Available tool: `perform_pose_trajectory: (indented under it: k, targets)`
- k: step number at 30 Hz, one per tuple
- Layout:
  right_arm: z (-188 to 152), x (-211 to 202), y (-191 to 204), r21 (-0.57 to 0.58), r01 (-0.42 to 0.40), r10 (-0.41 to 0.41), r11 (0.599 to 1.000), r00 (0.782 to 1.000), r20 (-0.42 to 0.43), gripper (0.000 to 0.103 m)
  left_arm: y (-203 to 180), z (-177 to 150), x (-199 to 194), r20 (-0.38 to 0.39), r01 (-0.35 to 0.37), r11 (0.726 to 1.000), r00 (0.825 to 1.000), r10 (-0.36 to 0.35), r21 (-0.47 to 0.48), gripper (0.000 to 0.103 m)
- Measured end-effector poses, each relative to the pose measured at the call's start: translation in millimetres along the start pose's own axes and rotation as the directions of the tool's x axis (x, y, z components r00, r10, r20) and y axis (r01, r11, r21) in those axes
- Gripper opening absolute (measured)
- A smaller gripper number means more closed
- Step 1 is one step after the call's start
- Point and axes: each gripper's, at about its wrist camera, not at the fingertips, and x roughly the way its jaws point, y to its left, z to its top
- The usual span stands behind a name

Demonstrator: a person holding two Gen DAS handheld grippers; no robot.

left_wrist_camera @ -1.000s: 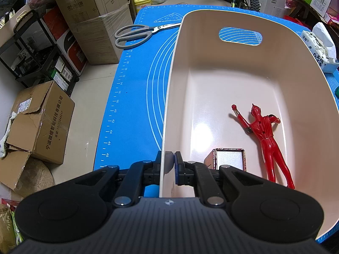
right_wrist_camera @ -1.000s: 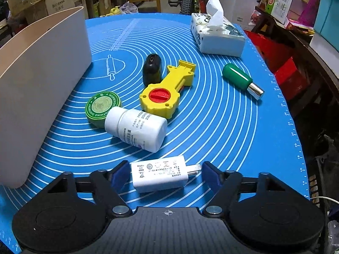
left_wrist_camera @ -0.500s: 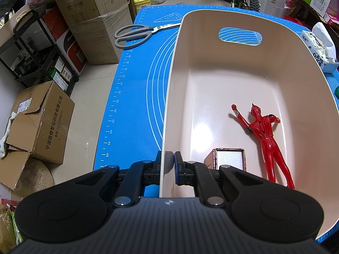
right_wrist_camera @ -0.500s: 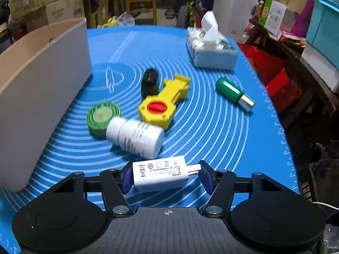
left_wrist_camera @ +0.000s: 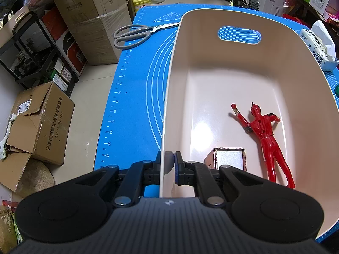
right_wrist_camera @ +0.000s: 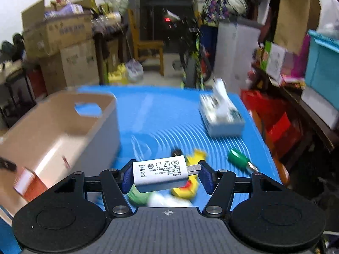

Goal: Organize rigid objects
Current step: 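Lift the white charger with the right tool and carry it over the basket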

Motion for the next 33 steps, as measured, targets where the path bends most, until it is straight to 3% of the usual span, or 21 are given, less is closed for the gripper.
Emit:
perform_pose_trajectory:
  k: [8,15,23,33]
  targets:
    - [37,5,46,-0.027,-0.094,0.096,0.995,0.992,0.083,0.065,-1,1,0,-0.007,-0.002,1.0,1.0,0.002,0.001,0.012]
    - [58,21,78,-0.032,-0.152,0.155,0.988,0.984,0.087,0.065,0,0,-2,-0.007,-0.001,1.0,1.0,0.001,0.003,0.012]
    - [58,46,121,-0.051,-0.203,0.203,0.978,0.979,-0.005,0.065,0,1,-2,-0.007,0.0,1.0,1.0,0.0,0.003,0.012]
    - [36,71,172,-0.153,-0.24,0.211,0.959,0.959,-0.188,0.065,0,1,-2,-0.008,-0.004,1.0,1.0,0.004,0.007,0.012]
